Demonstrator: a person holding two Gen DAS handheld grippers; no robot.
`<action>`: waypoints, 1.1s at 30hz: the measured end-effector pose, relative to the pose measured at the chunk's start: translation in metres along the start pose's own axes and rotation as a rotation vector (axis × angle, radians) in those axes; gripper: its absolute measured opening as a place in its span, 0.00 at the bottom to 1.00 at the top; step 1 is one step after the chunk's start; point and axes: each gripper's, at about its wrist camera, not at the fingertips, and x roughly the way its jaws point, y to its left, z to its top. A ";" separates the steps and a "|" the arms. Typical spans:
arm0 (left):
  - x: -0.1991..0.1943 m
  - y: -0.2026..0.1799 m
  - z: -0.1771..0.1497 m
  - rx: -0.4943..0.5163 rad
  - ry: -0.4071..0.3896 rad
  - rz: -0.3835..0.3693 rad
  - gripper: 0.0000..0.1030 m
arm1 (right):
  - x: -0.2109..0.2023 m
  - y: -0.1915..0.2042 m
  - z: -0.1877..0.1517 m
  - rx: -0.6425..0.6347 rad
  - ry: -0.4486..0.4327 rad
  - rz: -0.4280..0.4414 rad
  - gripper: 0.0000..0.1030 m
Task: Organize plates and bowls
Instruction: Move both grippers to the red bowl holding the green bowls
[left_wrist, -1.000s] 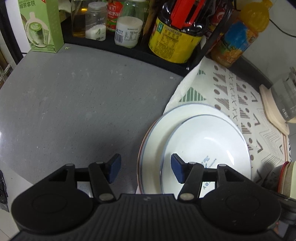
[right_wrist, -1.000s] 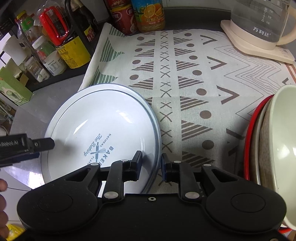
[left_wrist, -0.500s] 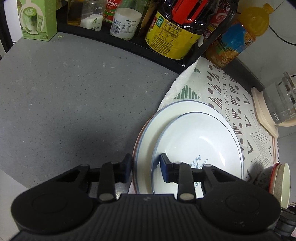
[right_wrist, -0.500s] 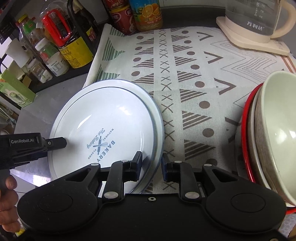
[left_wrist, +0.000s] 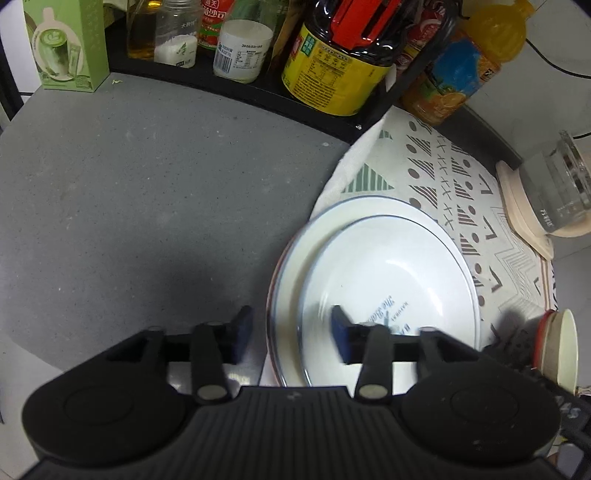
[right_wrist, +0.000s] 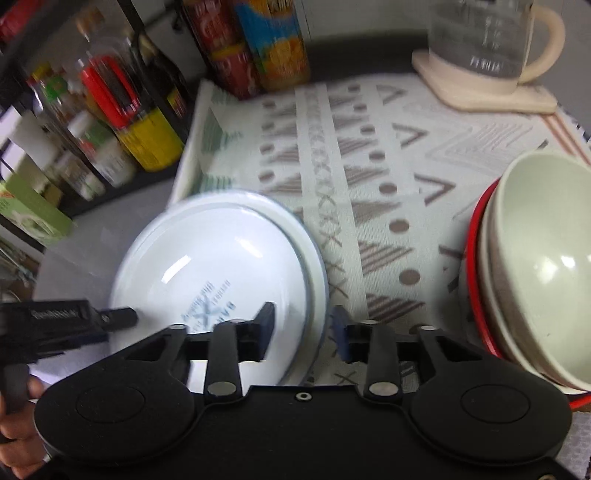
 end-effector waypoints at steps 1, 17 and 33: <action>-0.002 -0.001 -0.001 0.001 0.003 0.009 0.59 | -0.008 0.000 0.001 0.005 -0.019 -0.002 0.49; -0.035 -0.069 -0.020 0.117 -0.027 -0.065 0.81 | -0.093 -0.040 -0.012 0.091 -0.192 -0.007 1.00; -0.050 -0.159 -0.035 0.179 -0.070 -0.113 0.81 | -0.115 -0.114 0.001 0.159 -0.240 -0.021 1.00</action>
